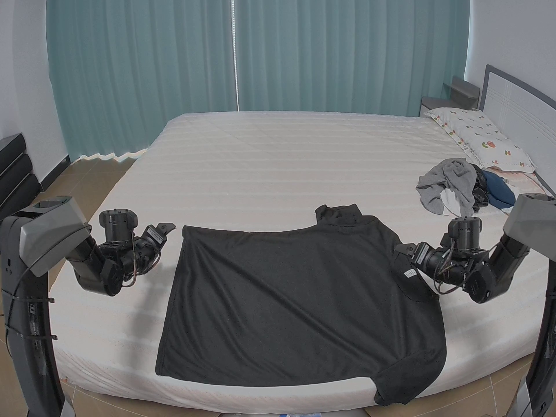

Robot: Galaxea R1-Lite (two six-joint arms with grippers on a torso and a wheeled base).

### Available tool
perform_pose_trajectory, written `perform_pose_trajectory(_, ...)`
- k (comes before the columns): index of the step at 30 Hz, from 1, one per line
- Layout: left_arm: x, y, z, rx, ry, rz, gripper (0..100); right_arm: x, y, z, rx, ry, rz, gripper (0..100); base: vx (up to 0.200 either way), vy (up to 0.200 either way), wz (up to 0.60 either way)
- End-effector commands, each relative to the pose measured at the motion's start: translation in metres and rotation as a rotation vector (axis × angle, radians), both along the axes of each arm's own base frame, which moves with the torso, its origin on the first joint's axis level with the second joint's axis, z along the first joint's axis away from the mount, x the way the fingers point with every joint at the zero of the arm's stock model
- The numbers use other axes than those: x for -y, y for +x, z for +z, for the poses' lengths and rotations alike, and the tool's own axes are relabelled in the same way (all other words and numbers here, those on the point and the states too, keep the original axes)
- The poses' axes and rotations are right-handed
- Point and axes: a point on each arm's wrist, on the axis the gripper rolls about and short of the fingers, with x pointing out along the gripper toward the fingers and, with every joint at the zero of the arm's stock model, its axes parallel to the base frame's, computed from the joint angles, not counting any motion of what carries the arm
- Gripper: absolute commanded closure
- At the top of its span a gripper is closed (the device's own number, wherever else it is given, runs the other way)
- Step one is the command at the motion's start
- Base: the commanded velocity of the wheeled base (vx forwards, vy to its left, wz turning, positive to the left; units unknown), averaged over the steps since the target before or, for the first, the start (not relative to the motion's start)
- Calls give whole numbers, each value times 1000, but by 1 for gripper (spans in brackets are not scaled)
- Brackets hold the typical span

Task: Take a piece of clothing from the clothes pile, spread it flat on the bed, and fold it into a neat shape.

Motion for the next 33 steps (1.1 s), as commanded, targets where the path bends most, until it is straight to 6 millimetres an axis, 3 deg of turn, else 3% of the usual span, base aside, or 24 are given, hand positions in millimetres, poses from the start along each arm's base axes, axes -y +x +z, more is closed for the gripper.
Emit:
perform_pose_trajectory(1, 5, -114, 27, -48, -38, -73, 0, -1, -105, 36, -6, 105, 11, 0, -200, 0, 0)
perform_pose_trajectory(6, 8, -154, 11, -111, -54, -117, 0, -1, -124, 28, -50, 135, 23, 0, -200, 0, 0)
perform_pose_trajectory(12, 13, -174, -6, -208, -108, -225, 0, 0, -132, 23, -79, 145, 49, 0, -67, 0, 0)
perform_pose_trajectory(21, 11, -179, -29, -269, 23, -325, 0, -1, -133, 24, -82, 153, 72, 0, 0, 0, 0)
perform_pose_trajectory(33, 13, -158, -41, -211, 125, -432, 0, -4, -143, 26, -70, 143, 91, 0, 0, 0, 0)
